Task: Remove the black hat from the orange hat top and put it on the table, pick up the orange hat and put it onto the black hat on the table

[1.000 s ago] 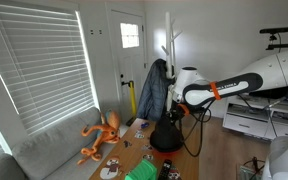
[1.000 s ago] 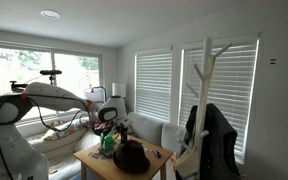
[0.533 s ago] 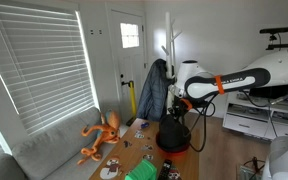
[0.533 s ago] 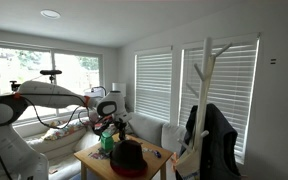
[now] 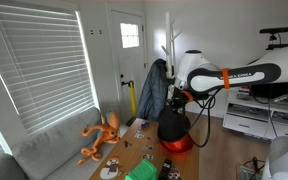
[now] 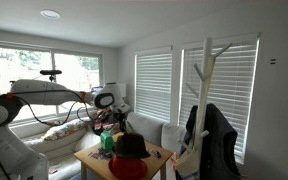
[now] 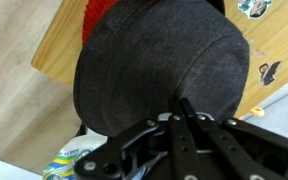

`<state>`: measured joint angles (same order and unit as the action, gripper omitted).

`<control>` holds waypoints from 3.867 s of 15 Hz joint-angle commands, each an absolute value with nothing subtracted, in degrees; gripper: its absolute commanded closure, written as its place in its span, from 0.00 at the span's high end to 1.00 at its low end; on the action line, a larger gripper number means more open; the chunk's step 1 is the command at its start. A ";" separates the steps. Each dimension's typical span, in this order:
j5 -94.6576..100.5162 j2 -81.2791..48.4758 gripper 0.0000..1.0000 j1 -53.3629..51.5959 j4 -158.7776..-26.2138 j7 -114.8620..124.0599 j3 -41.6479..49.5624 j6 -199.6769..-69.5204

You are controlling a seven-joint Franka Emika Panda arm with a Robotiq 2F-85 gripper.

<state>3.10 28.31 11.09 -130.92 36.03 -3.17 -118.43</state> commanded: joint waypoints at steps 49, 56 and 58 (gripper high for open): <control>-4.88 23.49 1.00 5.58 -129.86 16.36 2.89 -114.29; -4.70 24.21 1.00 5.45 -133.52 -8.82 9.54 -115.43; -4.65 24.32 1.00 5.85 -134.42 -12.41 11.15 -115.07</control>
<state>-4.06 22.99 5.64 -132.13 -6.65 9.01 -114.35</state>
